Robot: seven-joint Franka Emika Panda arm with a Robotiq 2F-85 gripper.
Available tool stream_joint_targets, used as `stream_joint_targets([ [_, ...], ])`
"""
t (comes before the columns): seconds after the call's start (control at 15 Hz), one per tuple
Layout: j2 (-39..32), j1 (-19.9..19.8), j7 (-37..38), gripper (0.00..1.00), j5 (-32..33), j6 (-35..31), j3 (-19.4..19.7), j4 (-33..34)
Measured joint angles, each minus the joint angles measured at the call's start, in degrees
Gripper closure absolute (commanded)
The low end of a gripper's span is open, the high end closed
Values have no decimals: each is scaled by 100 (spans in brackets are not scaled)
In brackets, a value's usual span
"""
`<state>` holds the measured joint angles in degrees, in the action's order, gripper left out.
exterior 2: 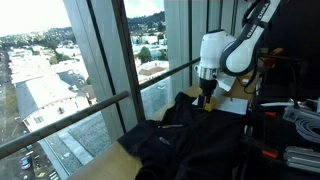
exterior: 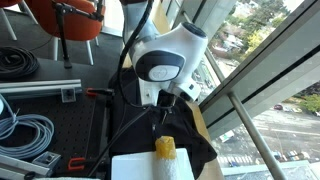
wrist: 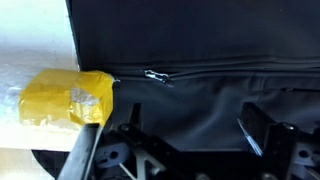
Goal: Close the zip on the black jacket.
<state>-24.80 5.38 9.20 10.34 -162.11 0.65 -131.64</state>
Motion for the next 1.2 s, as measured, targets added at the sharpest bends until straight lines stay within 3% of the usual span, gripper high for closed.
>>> stream_joint_targets([
  [0.4,-550,276,7,0,-17,18,213,412],
  [1.0,-640,284,7,0,-32,33,323,356],
  [1.13,-646,284,7,8,-36,33,358,354],
  [1.2,-649,280,7,18,-41,33,376,355],
])
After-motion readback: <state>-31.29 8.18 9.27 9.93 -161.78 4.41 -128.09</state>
